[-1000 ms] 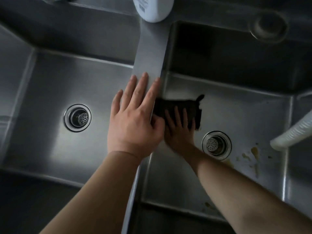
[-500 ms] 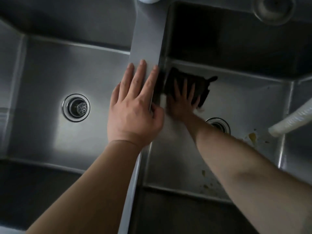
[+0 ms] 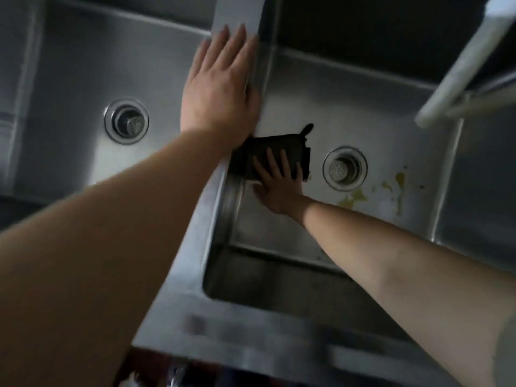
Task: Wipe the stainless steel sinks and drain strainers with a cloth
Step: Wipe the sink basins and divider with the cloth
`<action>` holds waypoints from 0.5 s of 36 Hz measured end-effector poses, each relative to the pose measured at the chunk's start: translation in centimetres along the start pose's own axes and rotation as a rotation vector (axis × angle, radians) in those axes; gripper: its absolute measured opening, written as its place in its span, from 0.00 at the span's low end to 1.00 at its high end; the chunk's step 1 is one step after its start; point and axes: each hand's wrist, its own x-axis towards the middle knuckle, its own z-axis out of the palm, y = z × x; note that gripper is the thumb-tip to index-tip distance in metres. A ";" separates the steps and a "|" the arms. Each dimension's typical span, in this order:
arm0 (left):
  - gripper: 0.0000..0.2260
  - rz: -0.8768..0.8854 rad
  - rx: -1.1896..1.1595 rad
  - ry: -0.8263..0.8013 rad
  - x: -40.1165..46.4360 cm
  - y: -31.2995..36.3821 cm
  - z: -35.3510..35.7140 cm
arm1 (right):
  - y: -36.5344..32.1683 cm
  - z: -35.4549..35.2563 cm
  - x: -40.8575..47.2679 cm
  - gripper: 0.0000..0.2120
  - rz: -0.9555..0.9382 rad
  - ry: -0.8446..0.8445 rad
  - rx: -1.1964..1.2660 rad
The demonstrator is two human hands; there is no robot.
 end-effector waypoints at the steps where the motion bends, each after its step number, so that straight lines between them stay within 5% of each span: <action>1: 0.25 0.012 -0.003 0.007 -0.6 0.1 -0.1 | -0.1 1.1 -1.9 0.30 -0.054 -0.020 -0.034; 8: 0.19 -0.010 -0.238 0.055 -14.7 3.5 0.2 | 0.7 3.8 -9.7 0.31 -0.544 -0.252 -0.451; 13: 0.19 -0.083 -0.168 -0.044 -23.3 6.1 1.3 | 2.8 2.1 -10.3 0.25 -0.656 -0.260 -0.591; 18: 0.18 -0.195 -0.147 -0.193 -26.3 10.4 2.4 | 8.1 0.6 -13.0 0.30 -0.668 -0.371 -0.652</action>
